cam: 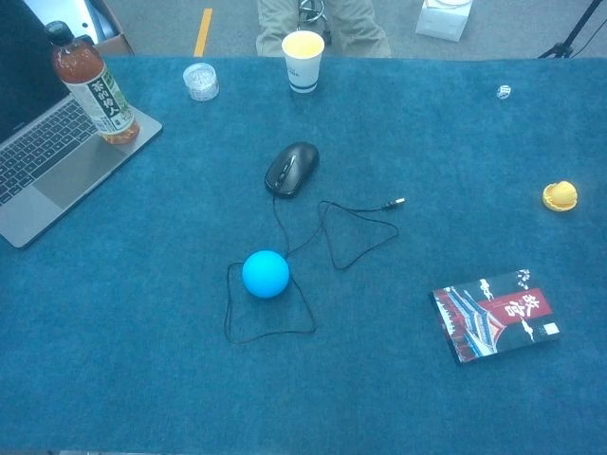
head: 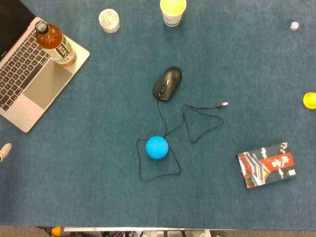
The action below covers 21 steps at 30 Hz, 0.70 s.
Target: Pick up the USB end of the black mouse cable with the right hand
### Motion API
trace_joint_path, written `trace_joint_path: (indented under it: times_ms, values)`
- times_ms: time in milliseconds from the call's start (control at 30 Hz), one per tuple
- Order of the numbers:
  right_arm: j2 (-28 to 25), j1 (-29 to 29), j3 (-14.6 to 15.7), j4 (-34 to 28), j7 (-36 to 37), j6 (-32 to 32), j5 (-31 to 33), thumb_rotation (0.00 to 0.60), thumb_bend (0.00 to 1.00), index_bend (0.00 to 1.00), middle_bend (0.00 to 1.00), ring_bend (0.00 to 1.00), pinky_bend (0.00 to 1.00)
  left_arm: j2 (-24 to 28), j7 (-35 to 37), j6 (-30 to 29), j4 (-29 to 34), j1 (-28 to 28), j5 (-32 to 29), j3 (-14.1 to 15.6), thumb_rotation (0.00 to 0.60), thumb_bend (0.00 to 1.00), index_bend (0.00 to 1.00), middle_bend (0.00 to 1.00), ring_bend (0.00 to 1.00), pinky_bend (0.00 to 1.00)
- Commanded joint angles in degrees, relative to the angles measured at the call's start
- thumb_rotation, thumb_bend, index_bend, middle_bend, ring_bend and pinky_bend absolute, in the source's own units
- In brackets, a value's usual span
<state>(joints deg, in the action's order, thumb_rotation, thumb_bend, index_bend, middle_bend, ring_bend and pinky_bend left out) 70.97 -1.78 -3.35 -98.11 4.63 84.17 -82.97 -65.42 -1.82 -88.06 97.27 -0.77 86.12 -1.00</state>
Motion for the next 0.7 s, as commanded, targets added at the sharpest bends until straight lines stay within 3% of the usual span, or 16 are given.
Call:
trace_joint_path:
  times_ms: [33, 467, 700]
  values:
    - [-0.06, 0.02, -0.01, -0.09, -0.08, 0.04, -0.03, 0.6, 0.32, 0.41, 0.28, 0.1, 0.1, 0.0, 0.12, -0.06, -0.06, 0.06, 0.09, 0.06, 0.6, 0.15, 0.24, 0.17, 0.16, 0.09]
    - [-0.67, -0.55, -0.63, -0.46, -0.55, -0.16, -0.28, 0.6, 0.32, 0.41, 0.28, 0.1, 0.1, 0.02, 0.31, -0.28, -0.25, 0.27, 0.33, 0.13, 0.6, 0.15, 0.24, 0.17, 0.16, 0.09]
    - [-1.93, -4.15, -2.83, -2.74, -4.39, -3.12, -0.46, 0.6, 0.34, 0.42, 0.31, 0.11, 0.1, -0.07, 0.4, -0.11, -0.49, 0.21, 0.16, 0.06, 0.6, 0.15, 0.24, 0.17, 0.16, 0.09]
